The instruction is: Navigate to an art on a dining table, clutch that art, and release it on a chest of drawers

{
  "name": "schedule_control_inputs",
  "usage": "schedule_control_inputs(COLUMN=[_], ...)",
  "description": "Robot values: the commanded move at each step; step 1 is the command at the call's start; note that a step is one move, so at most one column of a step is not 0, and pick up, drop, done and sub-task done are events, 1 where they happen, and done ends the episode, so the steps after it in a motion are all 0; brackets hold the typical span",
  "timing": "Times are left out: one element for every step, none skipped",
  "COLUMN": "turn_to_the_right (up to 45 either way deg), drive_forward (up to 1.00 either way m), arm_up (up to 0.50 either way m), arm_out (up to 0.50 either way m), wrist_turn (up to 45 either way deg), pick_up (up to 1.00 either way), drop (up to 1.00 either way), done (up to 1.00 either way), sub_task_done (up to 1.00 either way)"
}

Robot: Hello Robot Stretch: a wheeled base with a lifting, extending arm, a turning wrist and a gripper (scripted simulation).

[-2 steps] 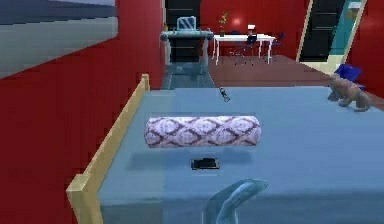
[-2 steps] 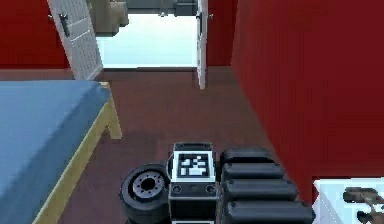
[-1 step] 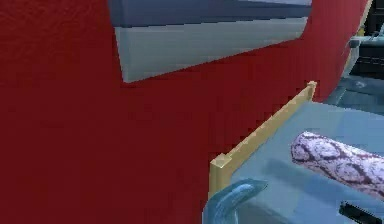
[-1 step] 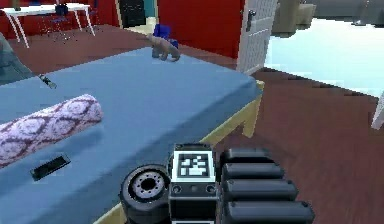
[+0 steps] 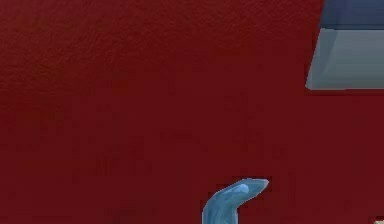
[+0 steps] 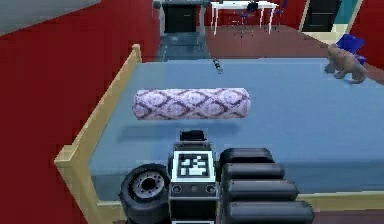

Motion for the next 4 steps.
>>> schedule_control_inputs(turn_to_the_right=[-12.0,45.0,45.0,18.0], drive_forward=[0.0,0.0,0.0,0.0], arm_up=[0.0,0.0,0.0,0.0], arm_out=[0.0,0.0,0.0,0.0], wrist_turn=[0.0,0.0,0.0,0.0], pick_up=[0.0,0.0,0.0,0.0], drop=[0.0,0.0,0.0,0.0], done=[0.0,0.0,0.0,0.0], sub_task_done=[0.0,0.0,0.0,0.0])
